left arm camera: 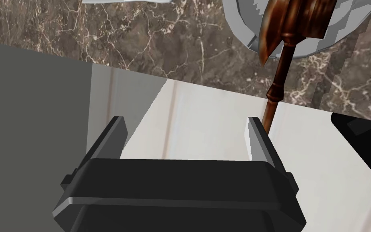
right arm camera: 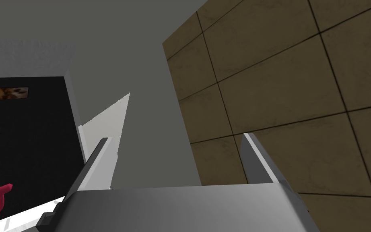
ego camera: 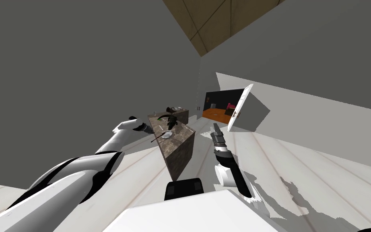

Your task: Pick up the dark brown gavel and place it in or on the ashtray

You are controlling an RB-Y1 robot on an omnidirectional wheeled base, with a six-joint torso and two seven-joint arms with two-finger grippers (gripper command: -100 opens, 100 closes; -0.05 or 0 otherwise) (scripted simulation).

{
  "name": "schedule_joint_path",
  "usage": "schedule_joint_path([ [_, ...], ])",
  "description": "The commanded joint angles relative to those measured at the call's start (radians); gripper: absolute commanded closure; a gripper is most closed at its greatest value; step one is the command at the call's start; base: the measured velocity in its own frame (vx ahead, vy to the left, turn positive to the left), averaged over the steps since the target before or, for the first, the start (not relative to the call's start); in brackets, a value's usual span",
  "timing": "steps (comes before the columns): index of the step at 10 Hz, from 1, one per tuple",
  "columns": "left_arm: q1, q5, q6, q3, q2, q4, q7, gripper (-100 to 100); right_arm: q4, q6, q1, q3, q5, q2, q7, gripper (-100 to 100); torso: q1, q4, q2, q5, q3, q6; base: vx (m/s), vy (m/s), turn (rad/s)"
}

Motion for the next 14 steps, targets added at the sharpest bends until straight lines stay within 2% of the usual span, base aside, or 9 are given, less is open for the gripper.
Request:
schedule_joint_path([
  [1,-0.010,0.011,-0.004,0.005,0.013,0.028,-0.023,-100,0.000,0.000,0.000,0.000,0.000,0.000,0.000,0,0.000,0.000,0.000,0.000,0.000,0.000,0.001,-0.059,0.006],
  [4,-0.004,0.066,0.030,0.040,0.084,0.035,-0.080,-100,0.000,0.000,0.000,0.000,0.000,0.000,0.000,0,0.002,0.000,0.000,0.000,0.000,0.000,0.005,-0.066,0.021],
  [11,-0.004,0.066,0.030,0.040,0.085,0.035,-0.080,-100,0.000,0.000,0.000,0.000,0.000,0.000,0.000,0,0.006,0.000,0.000,0.001,0.000,0.001,-0.003,-0.003,-0.010],
  [12,-0.004,0.066,0.030,0.040,0.084,0.035,-0.080,0,0.000,0.000,0.000,0.000,0.000,0.000,0.000,0,0.006,0.000,0.000,0.001,0.000,0.000,0.000,0.000,0.000],
  [14,-0.004,0.066,0.030,0.040,0.084,0.035,-0.080,0,0.000,0.000,0.000,0.000,0.000,0.000,0.000,0,0.006,0.000,0.000,0.001,0.000,0.000,0.000,0.000,0.000],
])
